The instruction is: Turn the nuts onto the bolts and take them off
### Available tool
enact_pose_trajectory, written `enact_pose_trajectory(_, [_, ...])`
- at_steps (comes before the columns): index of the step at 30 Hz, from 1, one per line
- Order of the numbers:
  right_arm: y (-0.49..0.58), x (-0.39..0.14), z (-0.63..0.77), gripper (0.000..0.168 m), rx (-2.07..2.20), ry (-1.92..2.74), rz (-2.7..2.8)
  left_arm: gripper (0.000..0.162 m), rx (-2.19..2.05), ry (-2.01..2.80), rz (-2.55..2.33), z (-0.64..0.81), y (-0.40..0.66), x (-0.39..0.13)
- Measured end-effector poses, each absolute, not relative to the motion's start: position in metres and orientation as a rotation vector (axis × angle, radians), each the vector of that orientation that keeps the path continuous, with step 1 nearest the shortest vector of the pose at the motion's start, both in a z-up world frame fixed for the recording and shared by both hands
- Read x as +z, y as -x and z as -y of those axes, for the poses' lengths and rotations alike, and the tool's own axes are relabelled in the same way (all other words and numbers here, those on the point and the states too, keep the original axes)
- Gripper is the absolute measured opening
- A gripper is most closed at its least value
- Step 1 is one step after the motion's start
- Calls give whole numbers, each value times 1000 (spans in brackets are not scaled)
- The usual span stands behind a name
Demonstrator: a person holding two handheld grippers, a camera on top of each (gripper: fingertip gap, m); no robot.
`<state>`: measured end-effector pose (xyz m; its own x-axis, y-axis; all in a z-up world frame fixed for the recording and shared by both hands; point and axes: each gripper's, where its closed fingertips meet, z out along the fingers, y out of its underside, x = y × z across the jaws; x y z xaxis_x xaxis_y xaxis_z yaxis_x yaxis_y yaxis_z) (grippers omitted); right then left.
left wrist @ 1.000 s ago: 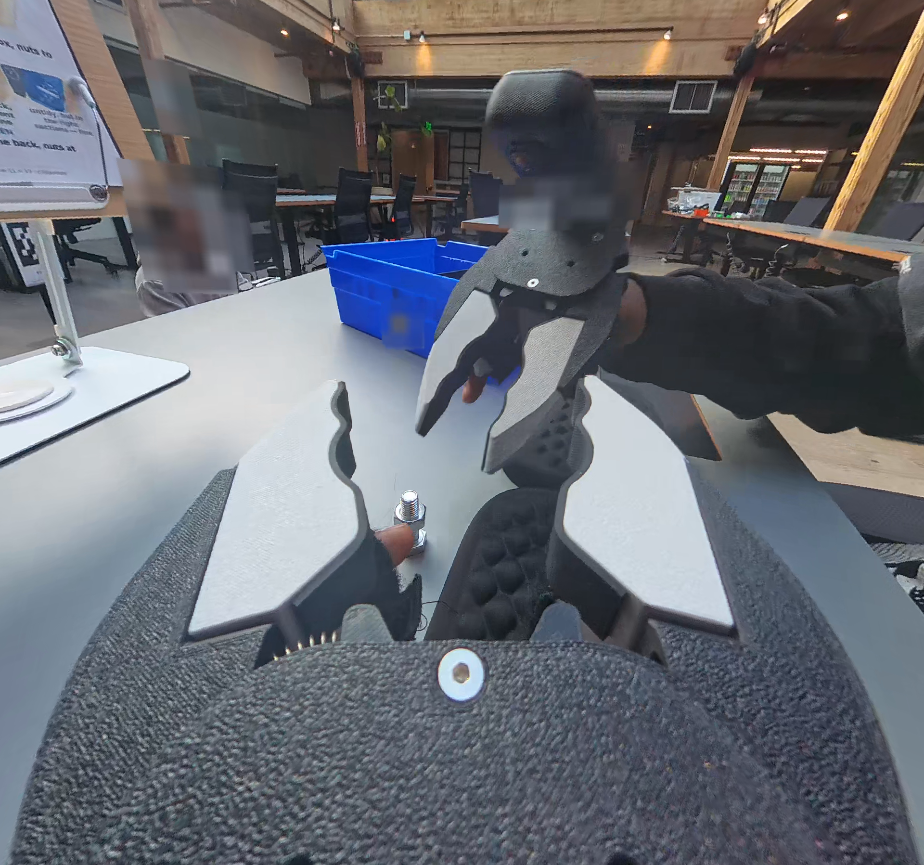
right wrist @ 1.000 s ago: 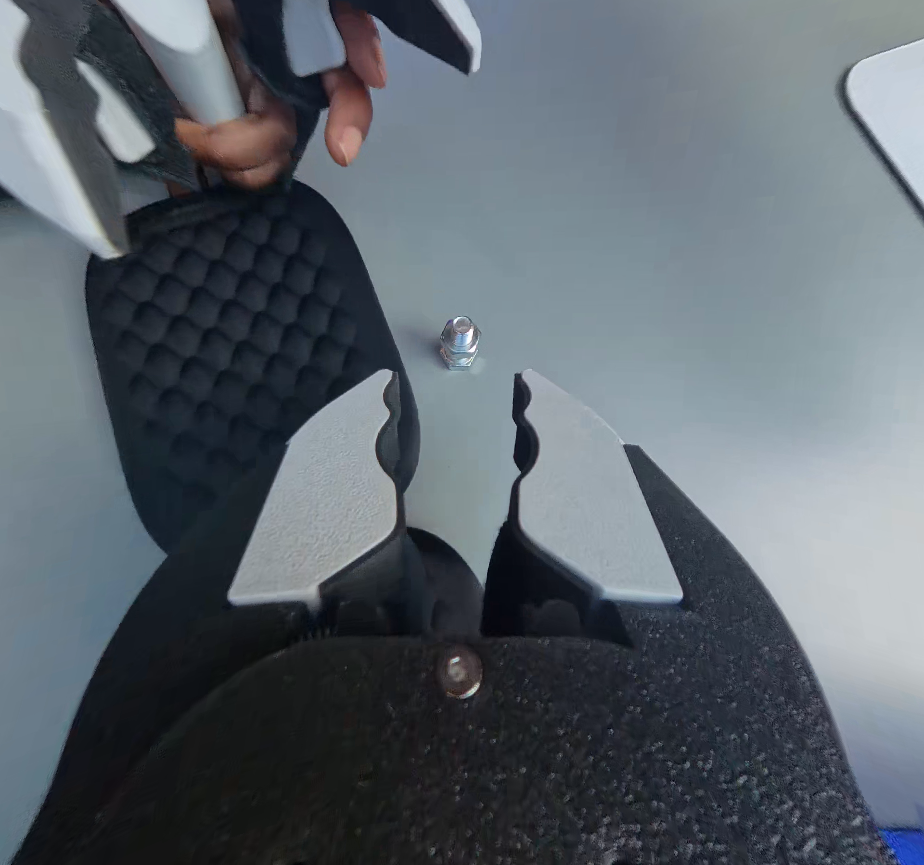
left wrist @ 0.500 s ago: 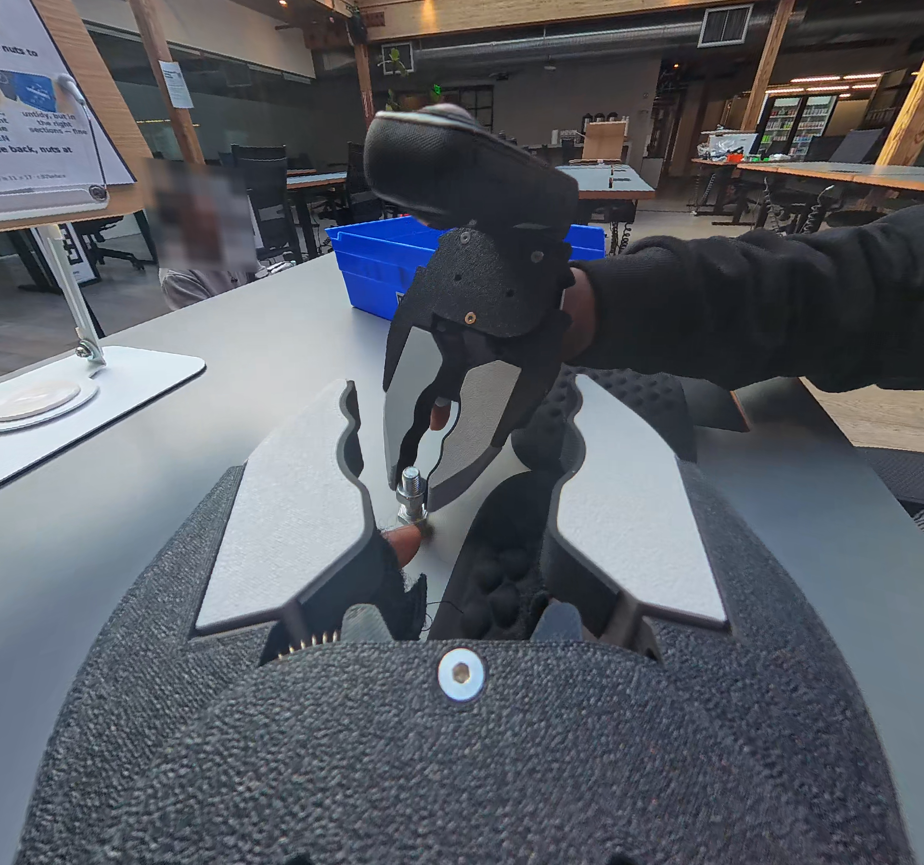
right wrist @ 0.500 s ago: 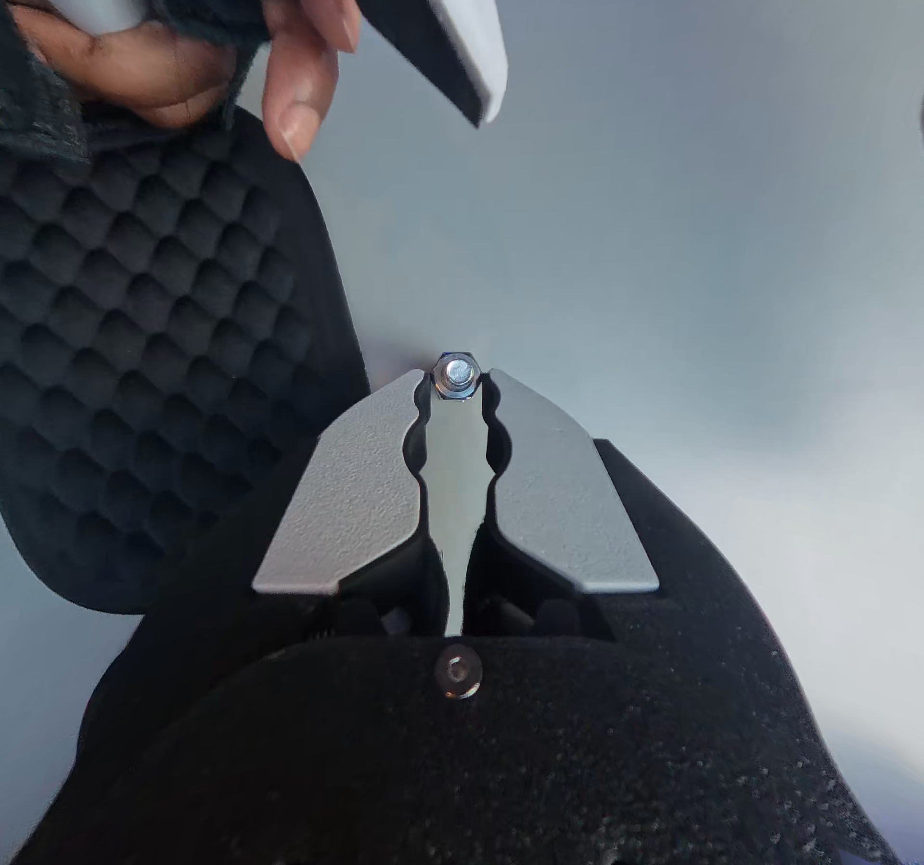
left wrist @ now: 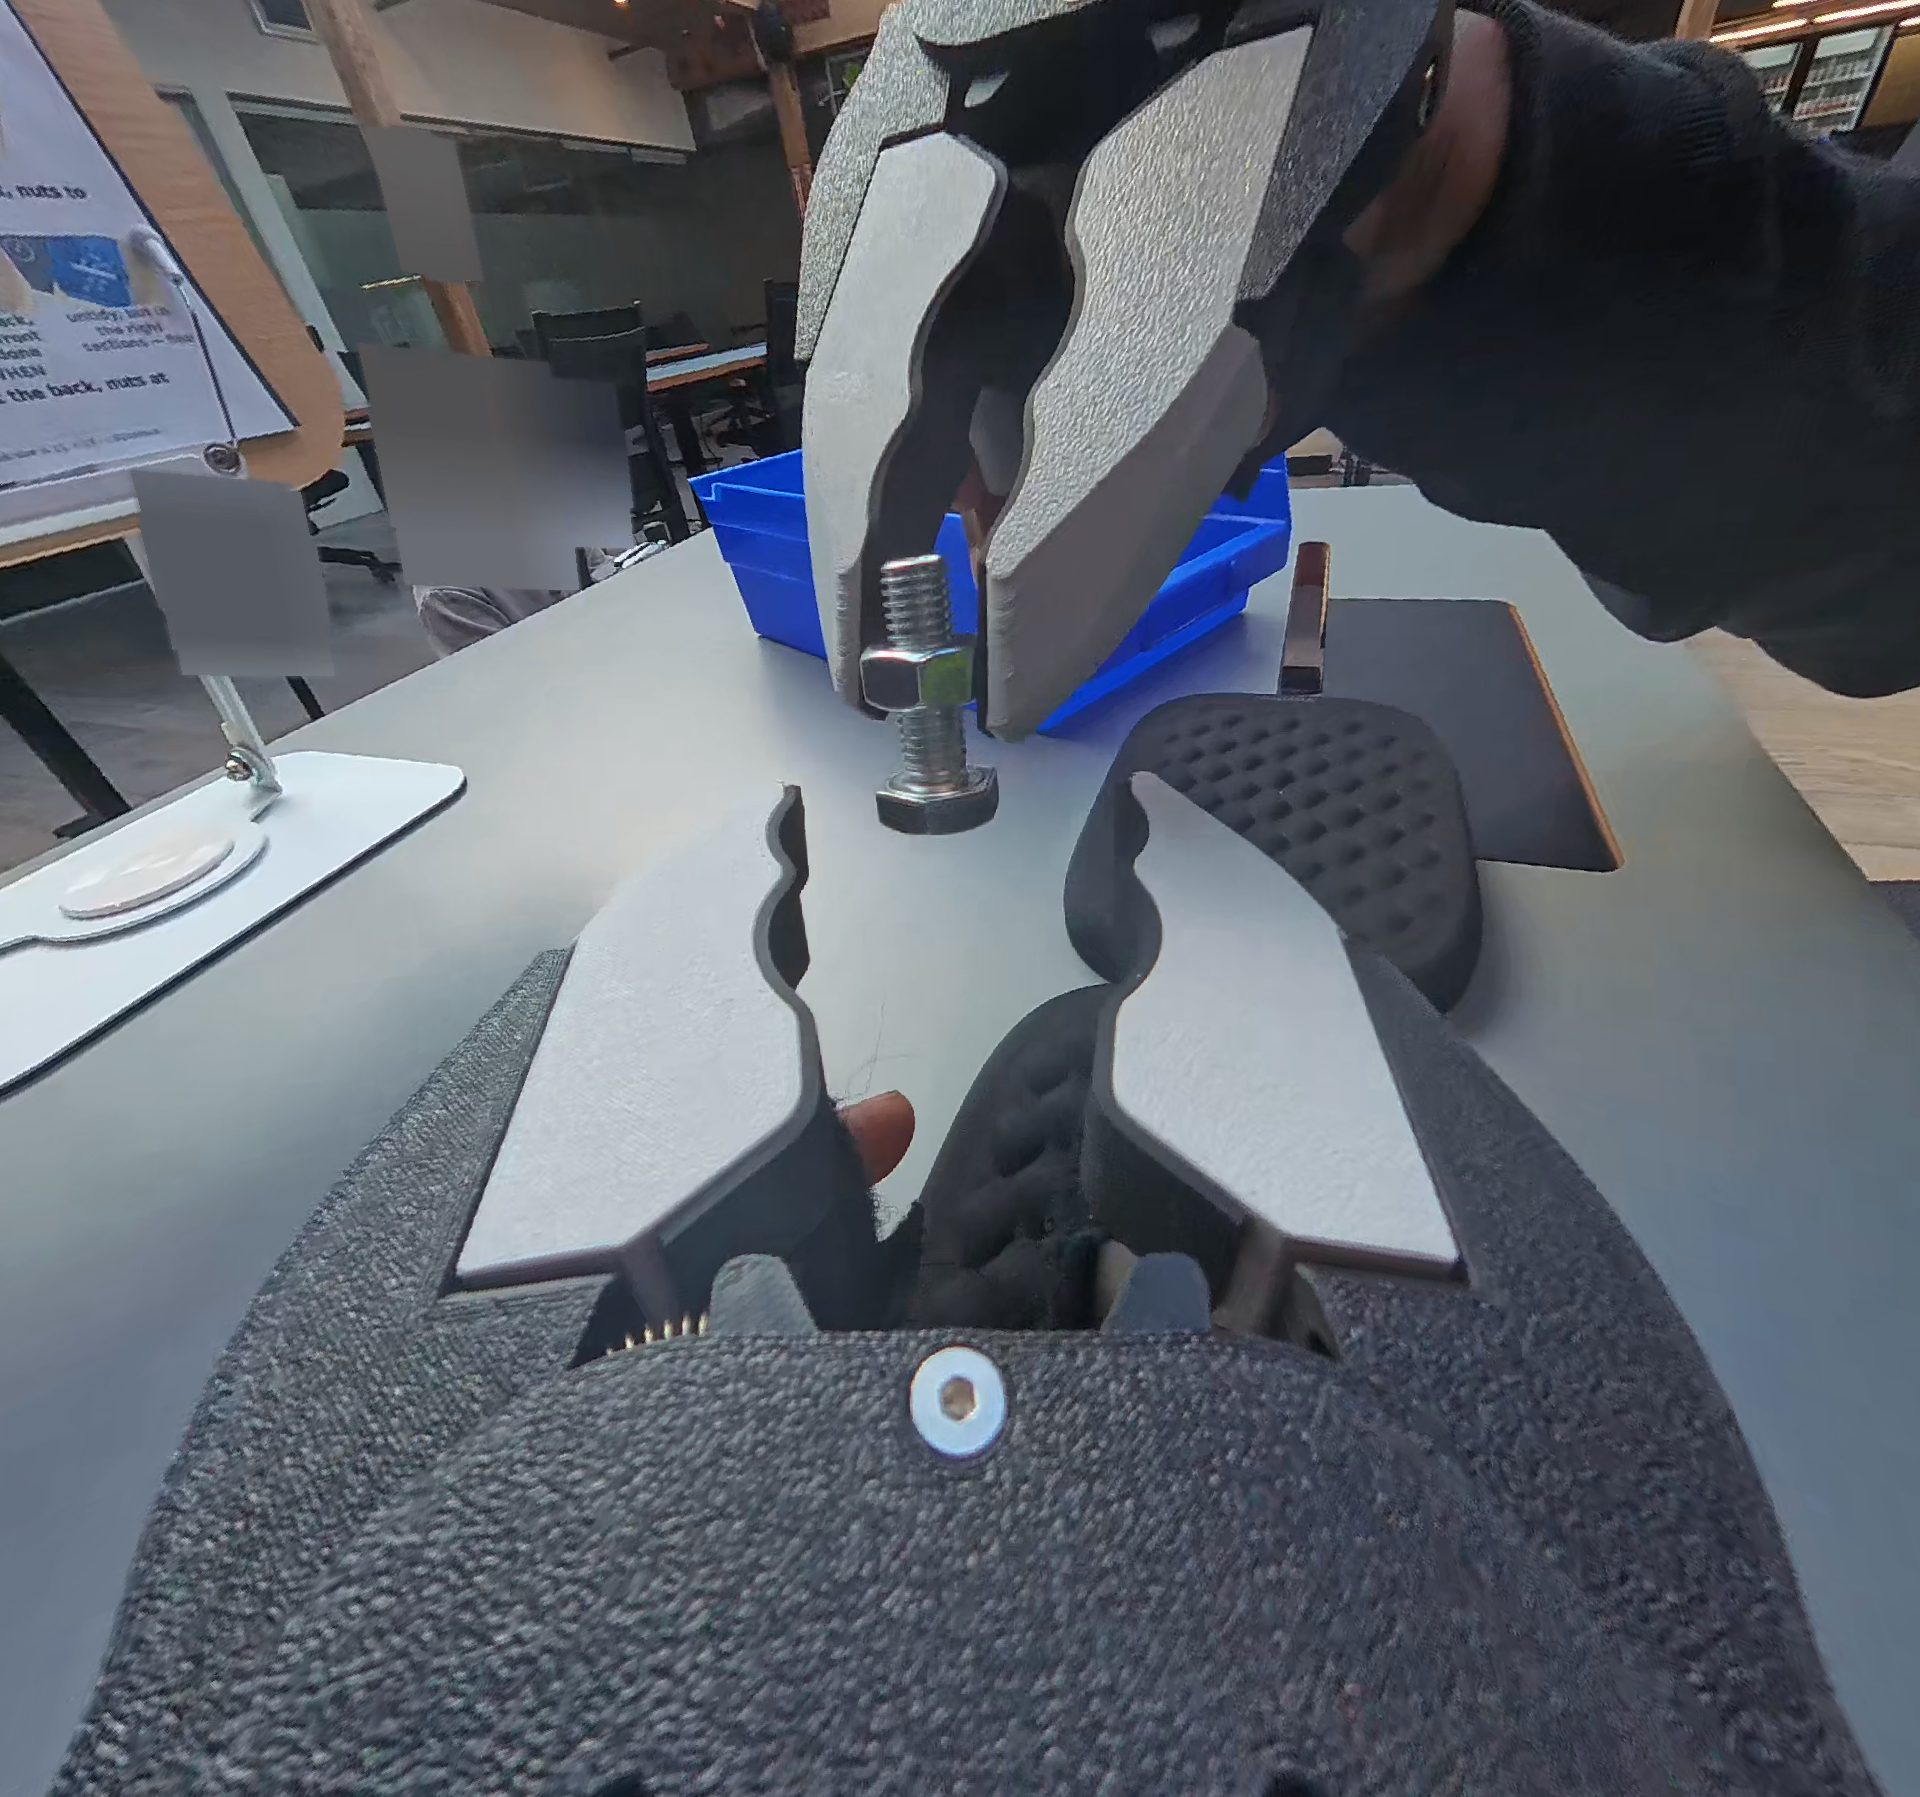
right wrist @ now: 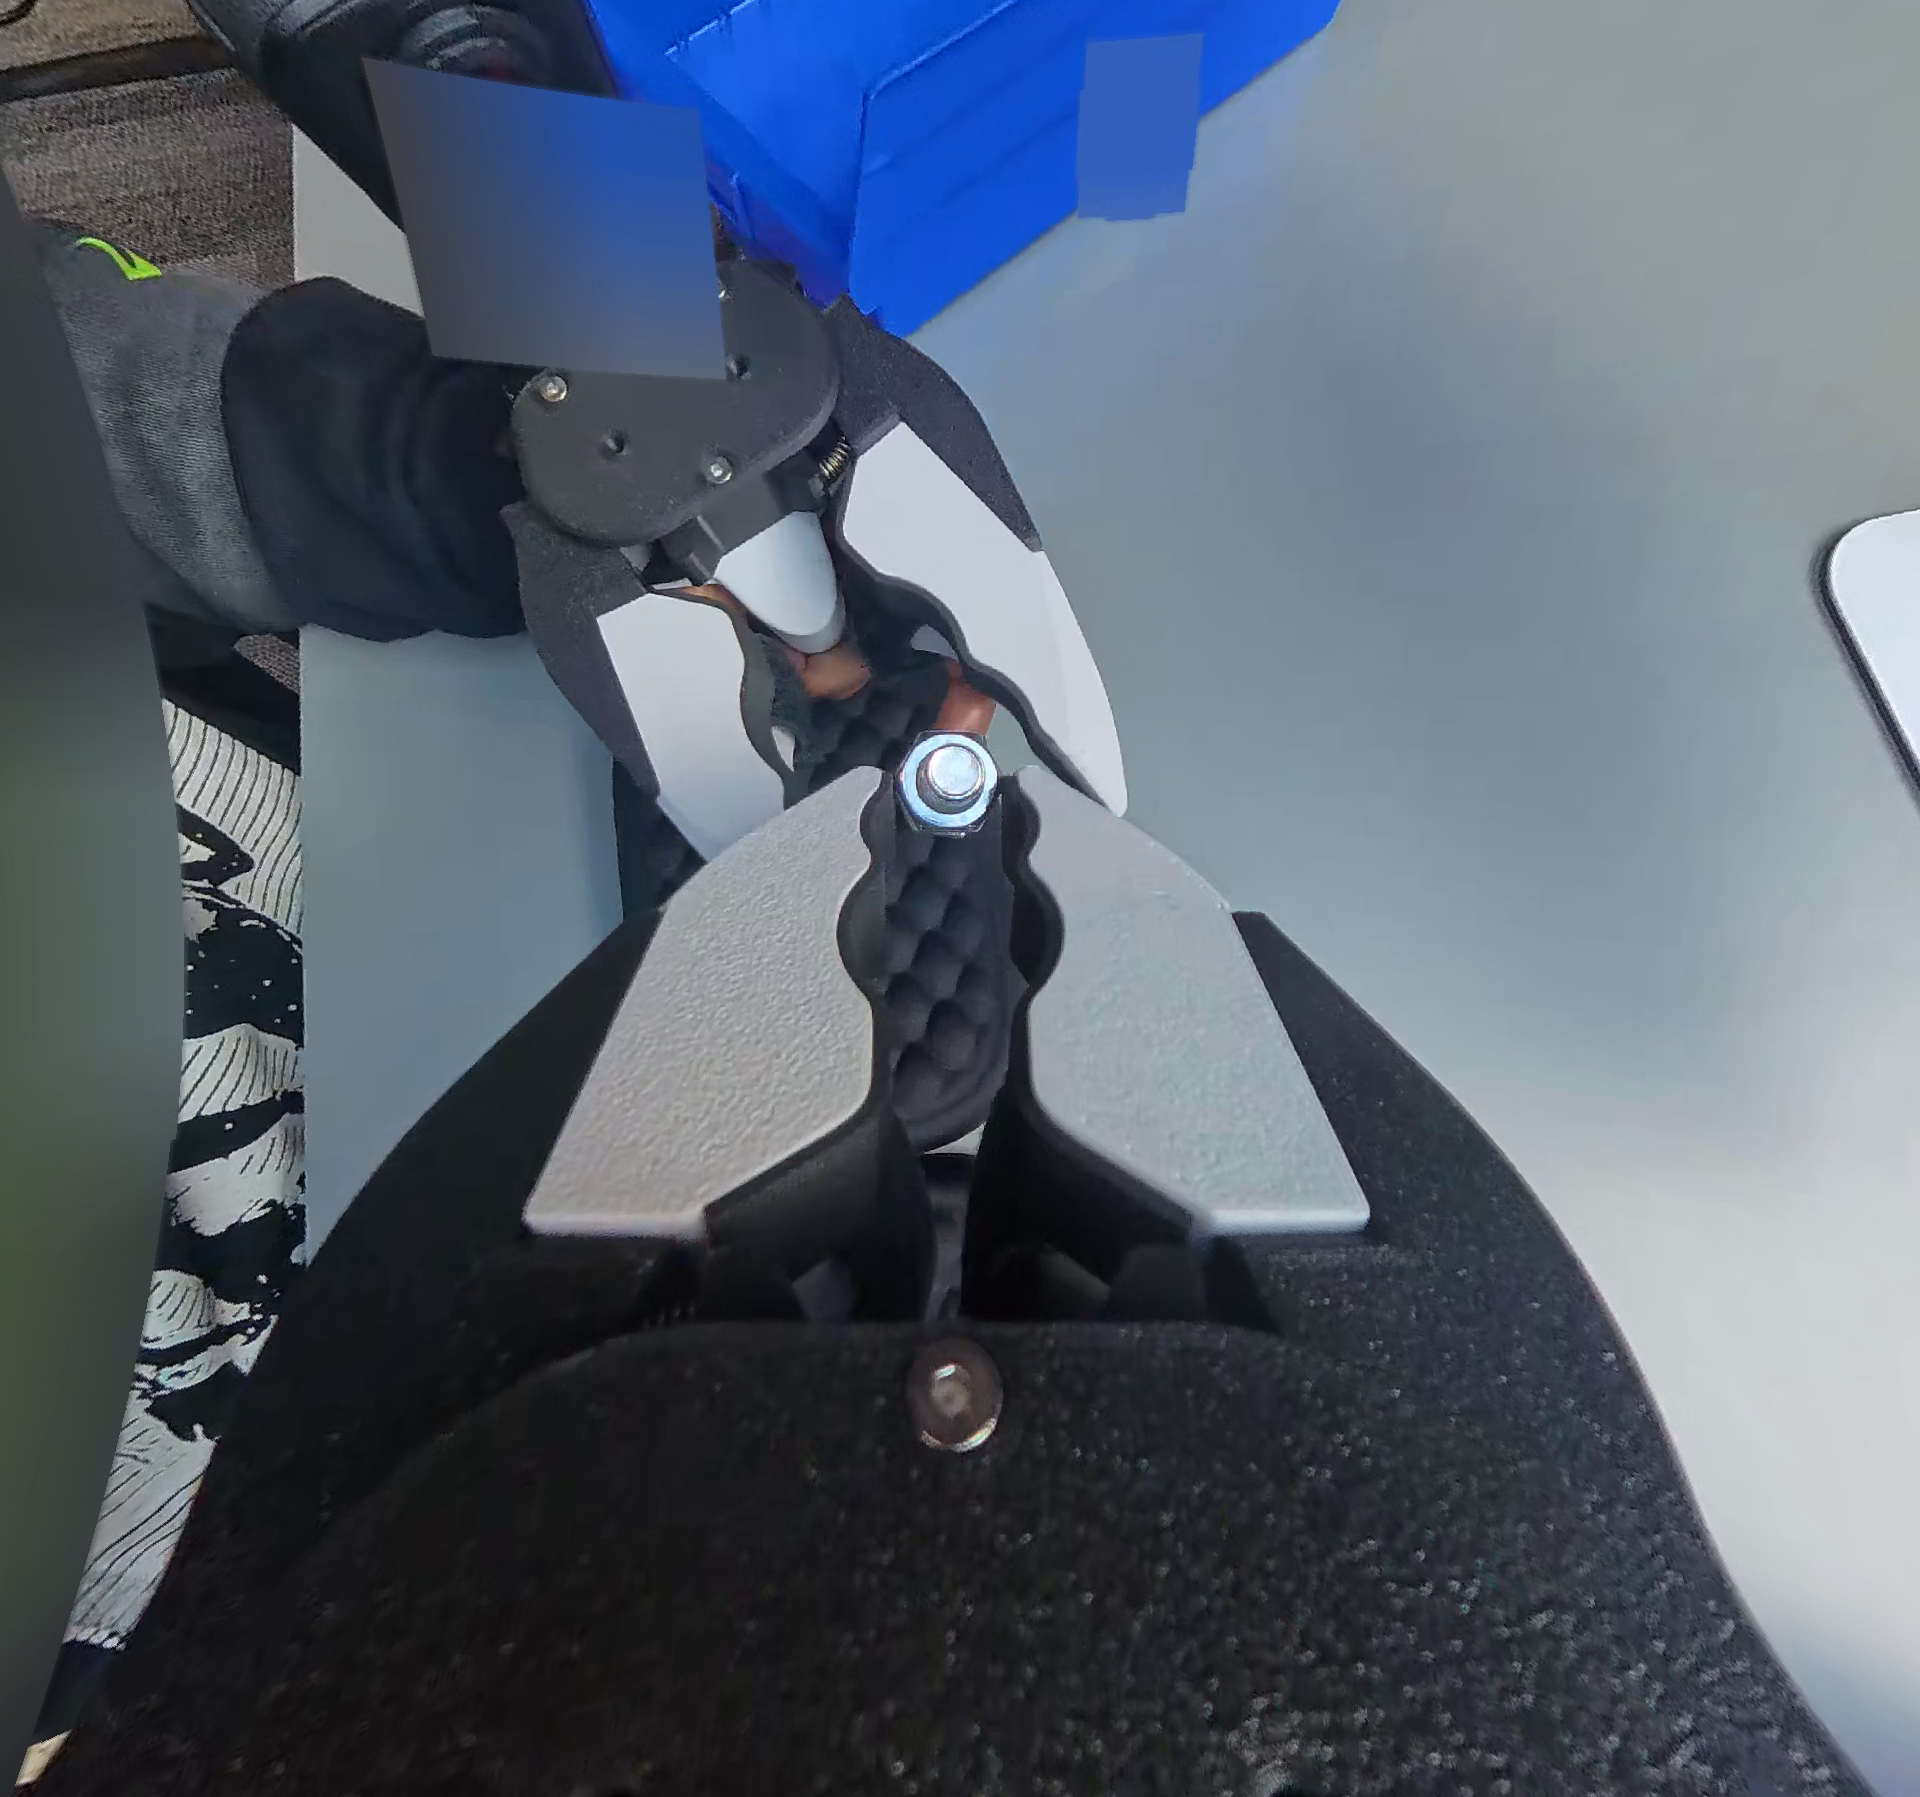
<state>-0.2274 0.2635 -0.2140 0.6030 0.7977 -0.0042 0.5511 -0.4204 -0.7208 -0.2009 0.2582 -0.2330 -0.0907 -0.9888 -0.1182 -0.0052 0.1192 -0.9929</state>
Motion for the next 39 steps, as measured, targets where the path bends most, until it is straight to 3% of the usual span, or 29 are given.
enact_pose_trajectory(5, [228, -217, -263, 18, 436, 2148, 1047, 44, -1167, 1093, -1334, -258, 200, -233])
enact_pose_trajectory(39, [236, -220, -259, 19, 254, 2052, 1256, 15, -1098, 1116, -1370, -257, 200, -239])
